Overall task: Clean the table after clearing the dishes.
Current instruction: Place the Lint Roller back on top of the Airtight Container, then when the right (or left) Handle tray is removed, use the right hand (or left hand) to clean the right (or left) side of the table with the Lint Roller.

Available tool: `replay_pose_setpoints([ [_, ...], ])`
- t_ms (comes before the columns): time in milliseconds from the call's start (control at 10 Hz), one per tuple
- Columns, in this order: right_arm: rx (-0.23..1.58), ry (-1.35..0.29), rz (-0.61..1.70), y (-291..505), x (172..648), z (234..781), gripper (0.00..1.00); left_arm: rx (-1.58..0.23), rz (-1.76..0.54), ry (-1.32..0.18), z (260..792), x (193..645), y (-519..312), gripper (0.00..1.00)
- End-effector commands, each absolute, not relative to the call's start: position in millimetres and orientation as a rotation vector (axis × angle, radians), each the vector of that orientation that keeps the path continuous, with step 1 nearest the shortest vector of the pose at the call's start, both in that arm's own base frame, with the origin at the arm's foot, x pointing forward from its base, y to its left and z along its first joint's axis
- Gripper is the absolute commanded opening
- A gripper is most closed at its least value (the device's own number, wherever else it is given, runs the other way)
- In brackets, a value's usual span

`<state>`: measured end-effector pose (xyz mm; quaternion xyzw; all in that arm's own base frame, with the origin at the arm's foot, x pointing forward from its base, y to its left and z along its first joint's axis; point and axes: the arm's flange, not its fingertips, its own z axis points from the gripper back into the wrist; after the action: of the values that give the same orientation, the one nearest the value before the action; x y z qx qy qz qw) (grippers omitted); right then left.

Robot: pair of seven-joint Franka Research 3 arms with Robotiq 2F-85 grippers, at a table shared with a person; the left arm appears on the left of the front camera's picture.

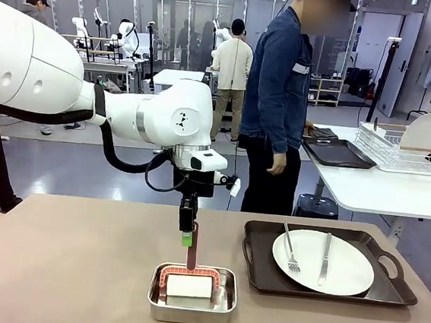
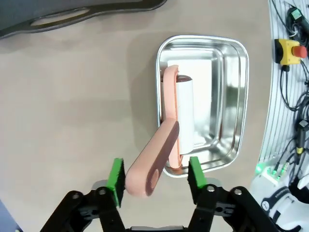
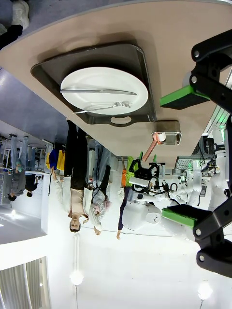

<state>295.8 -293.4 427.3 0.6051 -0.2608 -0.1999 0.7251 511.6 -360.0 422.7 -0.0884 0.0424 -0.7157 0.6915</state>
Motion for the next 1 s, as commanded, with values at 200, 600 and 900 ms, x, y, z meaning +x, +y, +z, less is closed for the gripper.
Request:
replay_pose_setpoints([
  [200,1.338,-0.588,-0.426,-292.8,294.8,430.3,1.00,-0.226,-1.555,0.090,429.6,513.4,-358.1,1.00],
  [600,1.338,-0.588,-0.426,-292.8,294.8,430.3,1.00,-0.197,-1.571,0.084,428.2,515.7,-357.7,1.00],
  [900,1.338,-0.588,-0.426,-292.8,294.8,430.3,1.00,-0.197,-1.571,0.084,428.2,515.7,-357.7,1.00],
])
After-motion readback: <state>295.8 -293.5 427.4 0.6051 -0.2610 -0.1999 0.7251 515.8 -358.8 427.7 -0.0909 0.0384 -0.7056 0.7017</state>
